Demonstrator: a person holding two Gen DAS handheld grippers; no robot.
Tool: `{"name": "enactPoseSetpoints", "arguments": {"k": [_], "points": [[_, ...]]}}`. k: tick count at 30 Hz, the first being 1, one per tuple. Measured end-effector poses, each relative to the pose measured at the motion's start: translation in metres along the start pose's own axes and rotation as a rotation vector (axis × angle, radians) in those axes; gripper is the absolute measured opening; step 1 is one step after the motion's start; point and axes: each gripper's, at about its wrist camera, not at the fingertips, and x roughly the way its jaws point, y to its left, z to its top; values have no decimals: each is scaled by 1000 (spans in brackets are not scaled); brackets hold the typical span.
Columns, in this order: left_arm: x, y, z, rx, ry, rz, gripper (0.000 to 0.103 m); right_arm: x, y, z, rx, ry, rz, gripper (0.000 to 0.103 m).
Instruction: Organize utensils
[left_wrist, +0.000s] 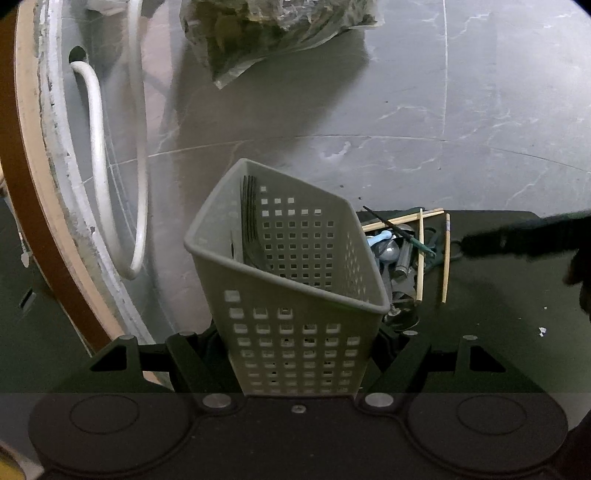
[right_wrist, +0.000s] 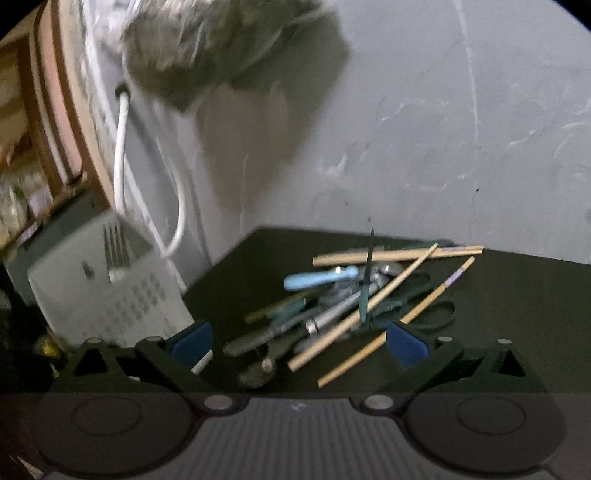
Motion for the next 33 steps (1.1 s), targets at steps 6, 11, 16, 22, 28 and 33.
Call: {"name": "enactPoseSetpoints", "arguments": {"k": [6, 11, 16, 22, 28, 33], "points": [[-4, 1, -2, -8, 3, 11, 76, 15, 14, -9, -79, 67, -5, 103], [-5, 0, -2, -17, 10, 23, 76, 22, 18, -9, -100, 80, 0, 103], [-5, 1, -2, -23, 12, 30, 76, 33, 34, -14, -272, 60, -10, 103], [-5, 0, -4, -28, 6, 36, 76, 52, 63, -29, -543, -11, -49, 100], [-5, 0, -5, -29, 2, 40, 76, 71, 83, -50, -745, -56, -94, 87], [-6, -1, -4, -28, 3, 40, 76, 85, 90, -63, -844, -80, -114, 68]]}}
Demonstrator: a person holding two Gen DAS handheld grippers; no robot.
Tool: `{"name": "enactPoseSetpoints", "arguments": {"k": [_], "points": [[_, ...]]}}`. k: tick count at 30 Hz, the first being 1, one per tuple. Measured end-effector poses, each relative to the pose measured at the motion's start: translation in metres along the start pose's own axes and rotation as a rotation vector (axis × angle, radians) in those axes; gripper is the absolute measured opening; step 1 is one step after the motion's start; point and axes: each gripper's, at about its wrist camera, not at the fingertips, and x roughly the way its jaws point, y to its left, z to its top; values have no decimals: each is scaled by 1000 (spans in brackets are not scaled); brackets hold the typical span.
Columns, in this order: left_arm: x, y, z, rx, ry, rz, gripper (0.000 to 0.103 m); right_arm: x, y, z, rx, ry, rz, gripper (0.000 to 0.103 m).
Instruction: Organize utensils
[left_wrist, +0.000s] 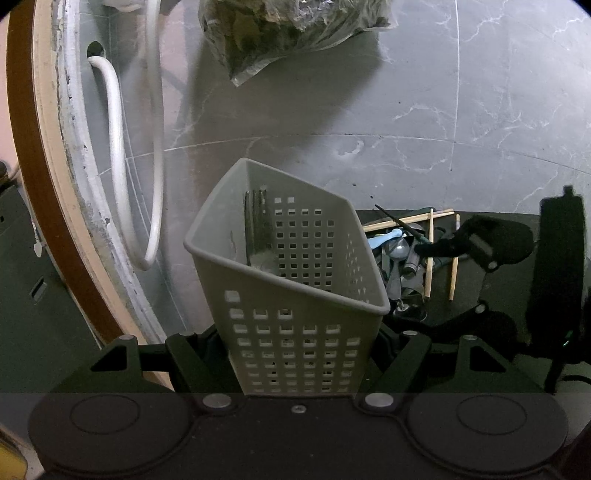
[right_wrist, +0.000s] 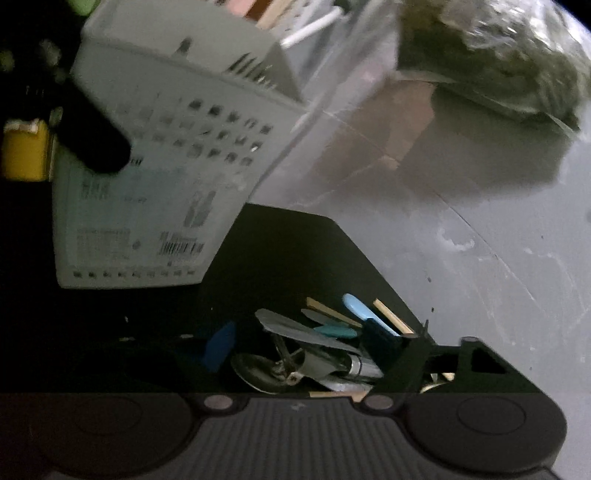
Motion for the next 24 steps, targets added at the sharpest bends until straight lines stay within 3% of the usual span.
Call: {"name": "enactPoseSetpoints", "arguments": {"k": [2, 7, 12, 16, 24], "points": [[0, 0, 0, -1, 0, 0, 76, 2, 5, 0, -33, -2, -10, 57], [0, 0, 1, -3, -1, 3, 76, 3, 11, -1, -87, -14, -14, 46], [0, 0, 1, -3, -1, 3, 76, 1, 16, -3, -101, -25, -2, 44], [0, -1, 2, -1, -1, 4, 76, 1, 18, -5, -106, -15, -1, 24], [1, 0, 1, -1, -2, 4, 76, -12, 11, 0, -83, -62, -34, 12]]}}
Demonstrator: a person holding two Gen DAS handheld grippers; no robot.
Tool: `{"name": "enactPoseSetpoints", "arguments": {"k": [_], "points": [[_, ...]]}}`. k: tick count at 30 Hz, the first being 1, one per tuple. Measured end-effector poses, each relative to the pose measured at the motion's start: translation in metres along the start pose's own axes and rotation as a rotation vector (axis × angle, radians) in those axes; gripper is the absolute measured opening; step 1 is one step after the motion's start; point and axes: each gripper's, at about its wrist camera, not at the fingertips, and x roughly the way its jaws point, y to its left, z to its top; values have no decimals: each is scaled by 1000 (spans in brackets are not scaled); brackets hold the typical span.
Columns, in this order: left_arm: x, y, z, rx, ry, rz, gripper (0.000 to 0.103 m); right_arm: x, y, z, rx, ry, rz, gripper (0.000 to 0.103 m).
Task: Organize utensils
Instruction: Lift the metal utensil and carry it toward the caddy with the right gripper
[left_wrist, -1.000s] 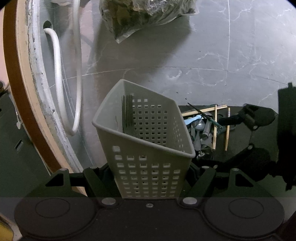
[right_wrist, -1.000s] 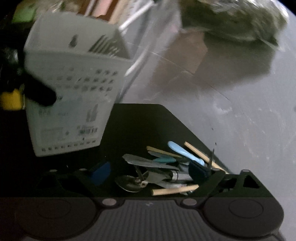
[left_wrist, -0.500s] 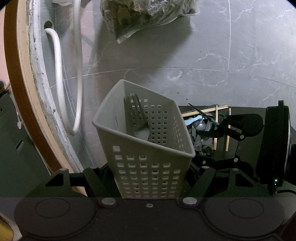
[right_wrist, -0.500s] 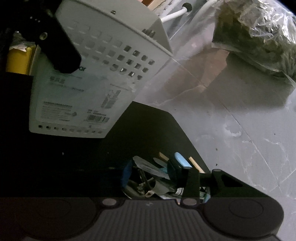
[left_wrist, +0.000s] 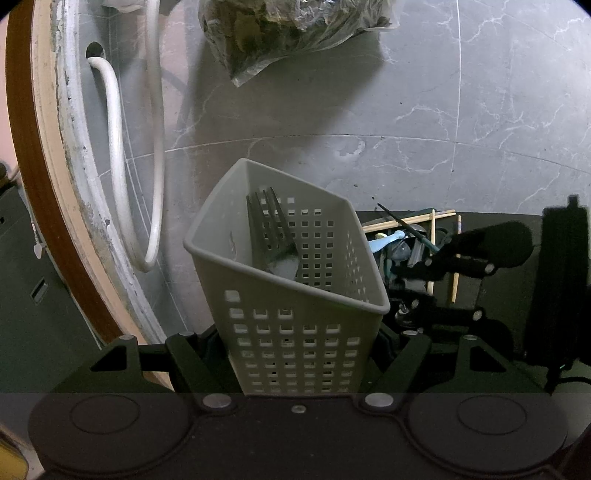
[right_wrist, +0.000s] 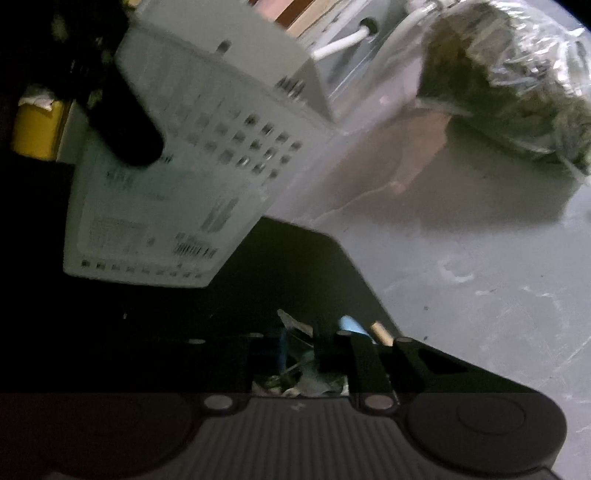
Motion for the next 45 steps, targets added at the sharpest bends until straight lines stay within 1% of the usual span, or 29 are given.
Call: {"name": "enactPoseSetpoints", "arguments": {"k": [7, 11, 18, 23, 27, 29, 31, 33, 35, 37, 42, 45], "points": [[1, 0, 0, -1, 1, -2, 76, -14, -32, 11, 106, -25, -37, 5], [1, 0, 0, 0, -1, -3, 76, -22, -65, 18, 278, -40, -17, 3], [3, 1, 1, -1, -1, -7, 76, -23, -131, 19, 641, -37, 12, 1], [2, 2, 0, 0, -4, -11, 76, -26, -154, 12, 791, -29, 16, 1], [3, 2, 0, 0, -4, -10, 76, -37, -166, 18, 821, -57, 4, 1], [3, 2, 0, 0, -3, -10, 76, -50, -170, 26, 833, -88, 5, 1], [3, 2, 0, 0, -3, -11, 76, -65, -177, 35, 850, -139, 20, 1], [3, 2, 0, 1, -4, -11, 76, -83, -184, 44, 866, -233, 55, 1], [3, 2, 0, 2, -6, -12, 76, -100, -189, 50, 878, -357, 97, 1], [3, 2, -1, 3, -8, -12, 76, -110, -190, 59, 873, -423, 129, 1], [3, 2, 0, 3, -7, -11, 76, -120, -187, 81, 839, -510, 207, 1], [3, 2, 0, 3, -7, -10, 76, -117, -181, 90, 818, -523, 266, 1]]}}
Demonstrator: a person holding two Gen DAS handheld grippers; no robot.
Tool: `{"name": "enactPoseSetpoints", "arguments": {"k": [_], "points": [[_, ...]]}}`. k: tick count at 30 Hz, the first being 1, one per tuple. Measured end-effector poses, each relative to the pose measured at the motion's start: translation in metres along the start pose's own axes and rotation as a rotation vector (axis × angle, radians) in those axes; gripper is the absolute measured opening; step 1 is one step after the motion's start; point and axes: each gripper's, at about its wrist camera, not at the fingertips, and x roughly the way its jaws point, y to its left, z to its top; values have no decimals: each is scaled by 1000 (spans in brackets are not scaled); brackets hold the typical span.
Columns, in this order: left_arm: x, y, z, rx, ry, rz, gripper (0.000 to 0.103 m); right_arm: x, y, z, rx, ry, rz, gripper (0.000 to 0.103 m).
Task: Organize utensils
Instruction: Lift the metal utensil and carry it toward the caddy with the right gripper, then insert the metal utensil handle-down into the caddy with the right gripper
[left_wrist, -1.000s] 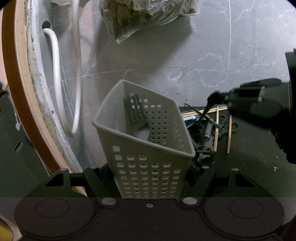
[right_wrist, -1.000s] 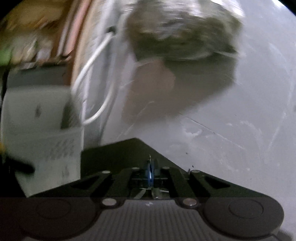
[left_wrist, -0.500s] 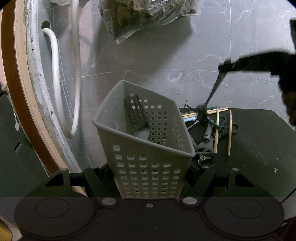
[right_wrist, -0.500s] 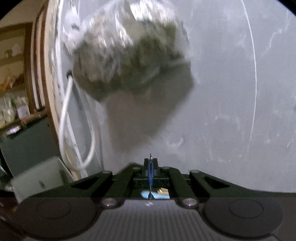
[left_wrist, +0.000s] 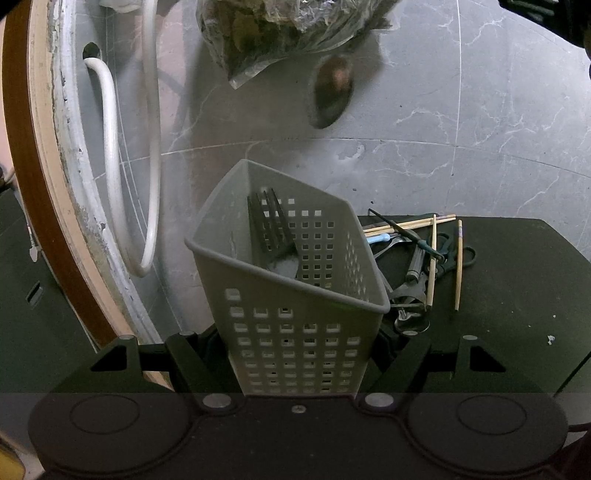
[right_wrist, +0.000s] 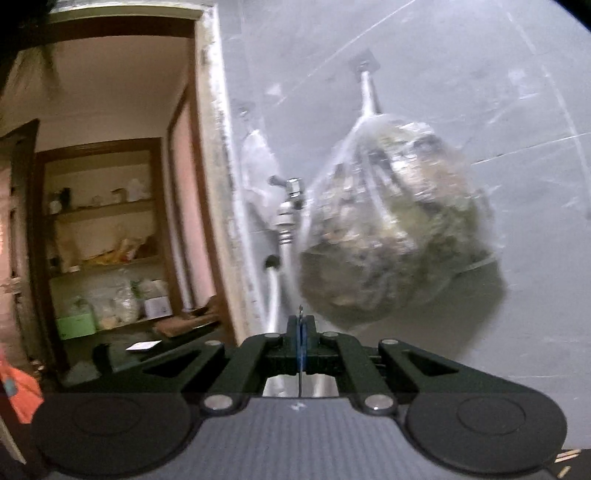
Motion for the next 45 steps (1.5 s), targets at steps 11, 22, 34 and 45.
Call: {"name": "enactPoseSetpoints", "arguments": {"k": [11, 22, 34, 45], "points": [[0, 0, 0, 0, -1, 0, 76, 31, 21, -55, 4, 208, 83, 1], [0, 0, 0, 0, -1, 0, 76, 47, 26, -86, 25, 342, 53, 1], [0, -1, 0, 0, -1, 0, 76, 50, 20, -93, 57, 371, 7, 2], [-1, 0, 0, 0, -2, 0, 76, 47, 15, -97, 85, 375, -39, 3]]}}
